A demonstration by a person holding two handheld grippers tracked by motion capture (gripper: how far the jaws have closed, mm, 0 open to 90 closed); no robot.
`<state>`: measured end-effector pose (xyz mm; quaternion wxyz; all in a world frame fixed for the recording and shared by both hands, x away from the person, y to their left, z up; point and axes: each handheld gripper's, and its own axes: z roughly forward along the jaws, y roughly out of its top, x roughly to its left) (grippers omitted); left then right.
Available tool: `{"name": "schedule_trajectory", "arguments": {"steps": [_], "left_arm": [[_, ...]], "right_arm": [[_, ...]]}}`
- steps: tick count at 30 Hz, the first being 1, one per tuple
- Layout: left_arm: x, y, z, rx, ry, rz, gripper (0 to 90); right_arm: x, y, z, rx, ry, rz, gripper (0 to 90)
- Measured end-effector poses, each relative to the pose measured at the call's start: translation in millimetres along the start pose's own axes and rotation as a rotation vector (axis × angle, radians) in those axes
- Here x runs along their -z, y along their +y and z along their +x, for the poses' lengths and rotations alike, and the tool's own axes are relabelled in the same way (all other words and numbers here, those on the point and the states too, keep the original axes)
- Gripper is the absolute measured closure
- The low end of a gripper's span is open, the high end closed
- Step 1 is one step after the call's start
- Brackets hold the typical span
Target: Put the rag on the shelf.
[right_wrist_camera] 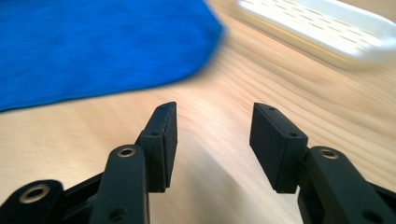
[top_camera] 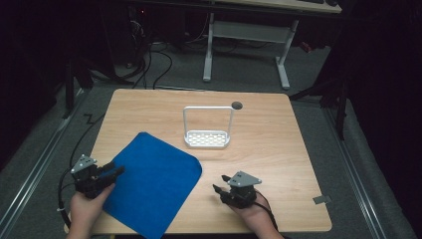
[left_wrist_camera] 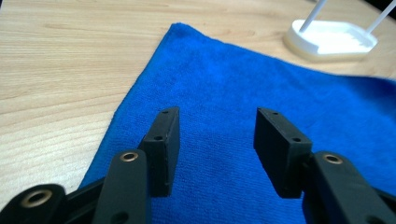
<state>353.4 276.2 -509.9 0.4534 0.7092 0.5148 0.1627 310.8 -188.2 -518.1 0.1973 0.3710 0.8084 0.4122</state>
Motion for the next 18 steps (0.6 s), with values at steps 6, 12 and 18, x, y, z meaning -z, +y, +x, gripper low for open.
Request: {"name": "schedule_trajectory", "arguments": {"steps": [6,12,18], "left_arm": [[-10.4,0.8,-5.4,-0.024,0.005,0.022,50.5],[-12.2,-0.9,-6.9,-0.052,0.018,0.041,49.9],[-11.7,-1.2,-8.9,-0.063,-0.015,0.044,56.0]], "right_arm": [[0.6,-1.8,-7.9,-0.056,-0.013,-0.009,51.0],[-3.3,-0.9,-3.0,-0.03,0.003,-0.002,50.3],[-4.9,-1.2,-0.9,-0.016,0.005,0.006,50.2]]}}
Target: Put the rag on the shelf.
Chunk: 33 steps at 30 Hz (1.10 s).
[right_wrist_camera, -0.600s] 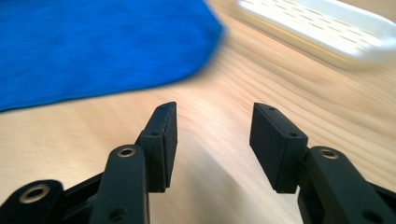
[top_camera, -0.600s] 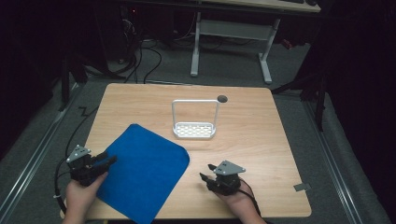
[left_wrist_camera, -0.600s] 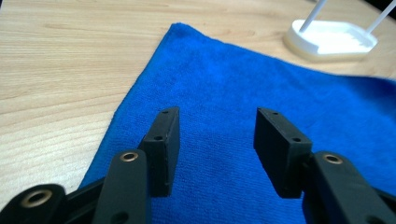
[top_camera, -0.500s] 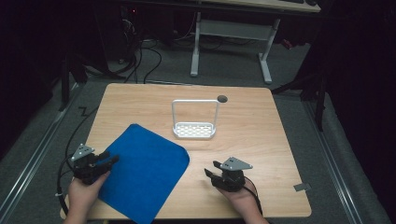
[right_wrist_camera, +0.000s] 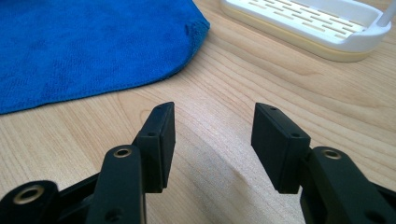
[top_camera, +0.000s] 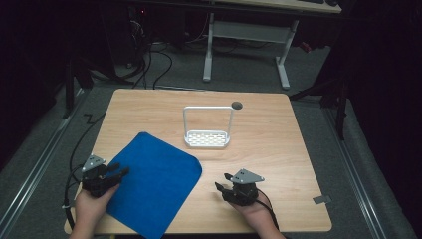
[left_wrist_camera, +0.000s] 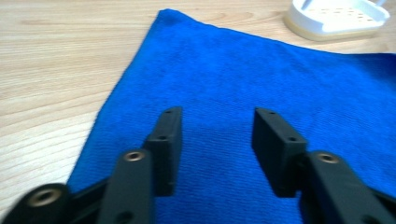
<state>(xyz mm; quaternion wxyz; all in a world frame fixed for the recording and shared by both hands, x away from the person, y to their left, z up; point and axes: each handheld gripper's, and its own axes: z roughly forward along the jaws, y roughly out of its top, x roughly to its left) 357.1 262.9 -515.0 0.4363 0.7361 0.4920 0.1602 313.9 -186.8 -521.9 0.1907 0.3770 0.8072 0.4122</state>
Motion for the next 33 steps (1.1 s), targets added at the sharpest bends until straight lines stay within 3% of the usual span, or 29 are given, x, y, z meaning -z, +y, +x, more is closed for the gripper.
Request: {"name": "schedule_trajectory", "arguments": {"steps": [1,3,4,5,7,8,11,12,17,24,28,29,30,31,33], "left_arm": [[-0.1,1.0,-2.9,0.007,-0.043,0.009,67.8],[0.1,2.4,-6.4,0.007,-0.067,0.029,80.6],[-0.1,3.9,-11.6,-0.01,-0.07,0.048,84.3],[-1.3,5.3,-25.2,-0.059,-0.099,0.071,86.9],[-5.0,5.0,-43.8,-0.108,-0.135,0.11,90.0],[-5.0,5.0,-43.8,-0.108,-0.135,0.11,90.0],[-16.4,-0.6,-82.1,-0.226,-0.175,0.193,90.0],[-16.4,-0.6,-82.1,-0.226,-0.175,0.193,90.0],[-32.9,-9.9,-108.7,-0.317,-0.181,0.277,90.0],[-38.9,-10.7,-126.7,-0.352,-0.204,0.27,90.0],[-46.8,-10.6,-149.5,-0.381,-0.243,0.274,90.0],[-48.5,-12.3,-157.0,-0.35,-0.261,0.265,90.0],[-50.9,-10.8,-161.7,-0.397,-0.275,0.276,90.0],[-55.6,-11.5,-176.2,-0.408,-0.317,0.279,90.0],[-57.0,-11.8,-182.7,-0.421,-0.328,0.28,90.0]], "right_arm": [[0.5,0.1,-0.7,-0.005,0.0,-0.003,50.2],[0.7,0.0,-1.3,-0.009,-0.001,-0.005,50.3],[0.7,0.0,-1.5,-0.009,-0.001,-0.005,50.2],[0.8,-0.1,-1.5,-0.009,-0.001,-0.005,50.3],[1.4,-0.1,-1.3,-0.014,-0.001,-0.005,50.3],[1.4,-0.1,-1.3,-0.014,-0.001,-0.005,50.3],[3.0,-0.1,-1.9,-0.016,0.0,-0.011,50.3],[3.0,-0.1,-1.9,-0.016,0.0,-0.011,50.3],[3.5,0.3,-3.1,-0.021,0.008,-0.015,50.3],[3.8,1.1,-5.0,-0.04,0.016,-0.025,50.3],[4.2,1.3,-5.1,-0.052,0.016,-0.029,50.3],[4.4,1.4,-4.6,-0.05,0.016,-0.026,50.3],[4.4,1.4,-4.6,-0.05,0.016,-0.026,50.3],[4.0,1.3,-3.6,-0.045,0.017,-0.029,51.1],[4.0,1.3,-3.2,-0.042,0.016,-0.029,51.3]]}}
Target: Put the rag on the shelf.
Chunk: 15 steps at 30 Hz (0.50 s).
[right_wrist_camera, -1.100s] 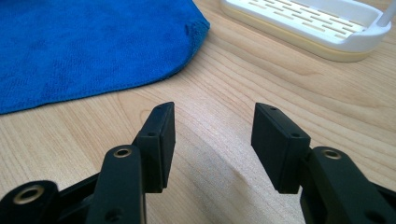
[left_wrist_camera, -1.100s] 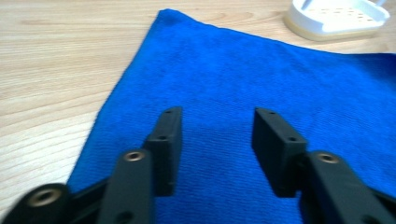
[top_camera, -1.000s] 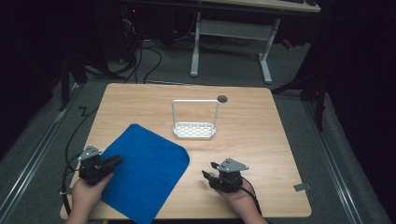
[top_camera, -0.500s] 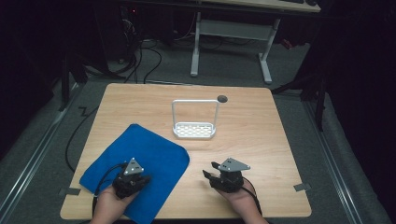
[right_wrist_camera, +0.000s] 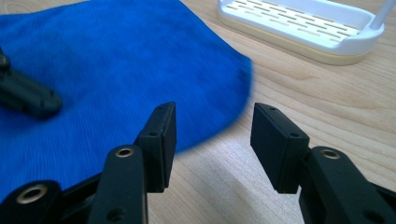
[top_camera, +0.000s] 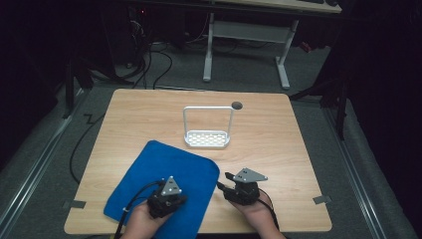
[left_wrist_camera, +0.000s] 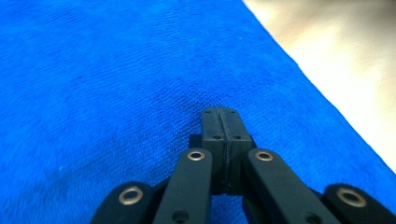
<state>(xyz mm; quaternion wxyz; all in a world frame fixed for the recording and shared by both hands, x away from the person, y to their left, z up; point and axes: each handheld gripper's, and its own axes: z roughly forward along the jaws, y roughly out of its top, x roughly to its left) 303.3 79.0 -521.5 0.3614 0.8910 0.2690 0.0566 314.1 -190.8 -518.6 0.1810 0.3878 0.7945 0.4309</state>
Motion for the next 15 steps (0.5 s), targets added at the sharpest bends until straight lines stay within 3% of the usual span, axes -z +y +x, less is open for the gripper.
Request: {"name": "schedule_trajectory", "arguments": {"steps": [3,5,8,10,12,15], "left_arm": [[0.2,4.3,-5.1,-0.009,-0.005,-0.031,85.0],[9.2,3.0,2.7,0.013,0.015,-0.07,82.1],[28.0,-5.7,21.6,0.055,0.084,-0.103,76.1],[42.4,-15.8,37.3,0.092,0.146,-0.114,75.6],[54.2,-24.5,51.9,0.136,0.18,-0.12,75.2],[68.4,-31.4,66.9,0.203,0.19,-0.149,74.8]], "right_arm": [[0.0,0.0,1.4,0.002,0.01,0.005,52.3],[-0.4,-0.3,2.6,0.005,0.02,0.006,54.0],[-2.0,-0.5,5.7,0.006,0.047,0.016,57.8],[-1.9,-0.3,10.1,0.011,0.068,0.013,67.0],[-0.2,0.9,18.7,0.044,0.105,0.002,75.3],[-2.4,2.5,34.8,0.086,0.159,0.031,90.0]]}}
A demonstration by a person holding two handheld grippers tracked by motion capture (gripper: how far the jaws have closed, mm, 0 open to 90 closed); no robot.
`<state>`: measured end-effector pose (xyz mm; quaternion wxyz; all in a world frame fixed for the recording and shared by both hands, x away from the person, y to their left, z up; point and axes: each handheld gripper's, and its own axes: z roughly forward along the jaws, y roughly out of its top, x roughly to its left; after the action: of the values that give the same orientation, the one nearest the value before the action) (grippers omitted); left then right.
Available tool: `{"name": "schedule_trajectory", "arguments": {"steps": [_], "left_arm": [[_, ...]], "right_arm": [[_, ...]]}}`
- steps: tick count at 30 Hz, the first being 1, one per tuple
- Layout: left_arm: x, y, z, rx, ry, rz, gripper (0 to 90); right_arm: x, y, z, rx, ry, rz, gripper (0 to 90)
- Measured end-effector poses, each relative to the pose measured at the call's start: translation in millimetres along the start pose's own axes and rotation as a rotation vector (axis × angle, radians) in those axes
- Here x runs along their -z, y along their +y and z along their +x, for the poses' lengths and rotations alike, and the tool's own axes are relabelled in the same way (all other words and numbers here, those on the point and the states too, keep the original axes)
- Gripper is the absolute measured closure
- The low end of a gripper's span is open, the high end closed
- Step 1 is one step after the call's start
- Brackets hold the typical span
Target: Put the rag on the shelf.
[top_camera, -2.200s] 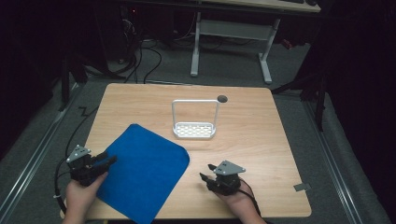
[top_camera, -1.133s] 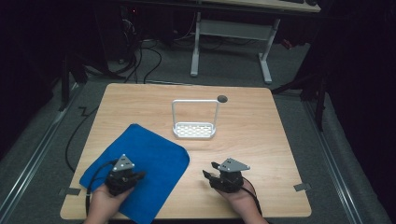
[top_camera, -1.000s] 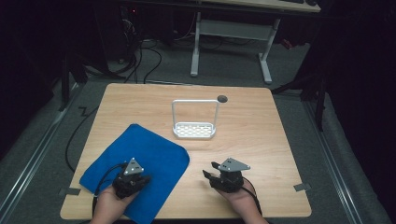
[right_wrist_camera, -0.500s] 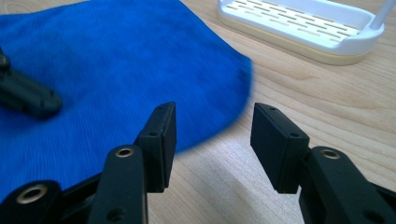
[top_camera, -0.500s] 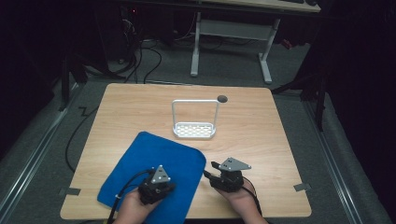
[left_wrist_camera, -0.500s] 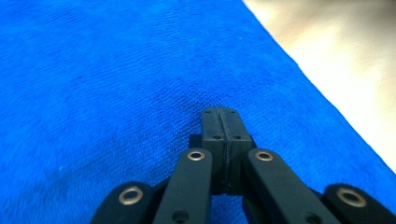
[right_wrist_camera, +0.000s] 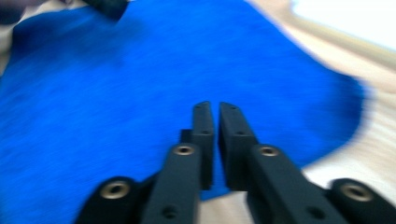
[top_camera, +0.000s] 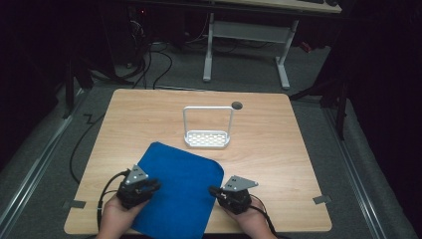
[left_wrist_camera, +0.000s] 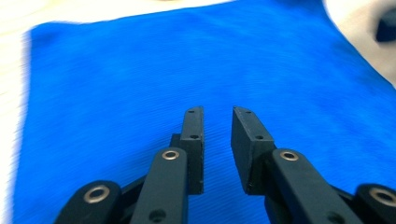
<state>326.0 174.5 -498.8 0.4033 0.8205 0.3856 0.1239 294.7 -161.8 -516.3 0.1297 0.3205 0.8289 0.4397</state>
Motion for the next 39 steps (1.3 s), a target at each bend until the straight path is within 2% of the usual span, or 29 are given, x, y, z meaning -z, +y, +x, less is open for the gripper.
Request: {"name": "schedule_trajectory", "arguments": {"steps": [4,5,7,8,10,12,19,23,28,31,34,35,39], "left_arm": [[5.3,-0.6,9.3,0.016,0.034,-0.017,71.1],[4.7,-2.1,11.4,0.02,0.043,-0.011,67.9],[3.5,-3.2,12.1,0.015,0.05,-0.005,66.5],[2.2,-4.1,12.6,0.016,0.053,0.0,64.4],[1.8,-4.1,12.8,0.019,0.05,0.0,64.0],[2.2,-3.6,12.6,0.018,0.053,-0.002,62.9],[2.2,-5.1,15.6,0.02,0.06,0.005,61.5],[-0.2,-7.3,18.8,0.044,0.042,0.012,61.5],[-7.2,-9.4,17.8,0.042,0.025,0.049,61.5],[-11.8,-11.3,15.9,0.029,0.017,0.073,61.8],[-18.2,-13.1,11.5,0.02,-0.015,0.108,62.8],[-20.3,-13.3,7.5,-0.009,-0.017,0.115,62.9],[-21.6,-12.2,2.4,-0.028,-0.041,0.126,64.8]], "right_arm": [[-10.2,0.0,13.8,0.06,0.035,0.065,90.0],[-13.4,-0.9,20.7,0.094,0.044,0.086,90.0],[-14.6,-1.4,22.2,0.106,0.045,0.09,90.0],[-16.9,-2.7,25.2,0.122,0.036,0.117,90.0],[-17.8,-3.4,25.2,0.126,0.033,0.128,90.0],[-18.6,-4.9,23.5,0.139,0.003,0.143,90.0],[-12.2,-6.8,10.7,0.125,-0.042,0.154,90.0],[-6.1,-9.6,-1.4,0.086,-0.069,0.157,90.0],[-0.6,-13.0,-14.1,0.04,-0.085,0.148,90.0],[3.5,-15.2,-17.1,0.038,-0.093,0.153,90.0],[8.2,-18.0,-22.1,0.024,-0.104,0.152,90.0],[9.2,-18.6,-23.6,0.022,-0.105,0.152,90.0],[13.4,-20.9,-31.2,-0.002,-0.117,0.15,90.0]]}}
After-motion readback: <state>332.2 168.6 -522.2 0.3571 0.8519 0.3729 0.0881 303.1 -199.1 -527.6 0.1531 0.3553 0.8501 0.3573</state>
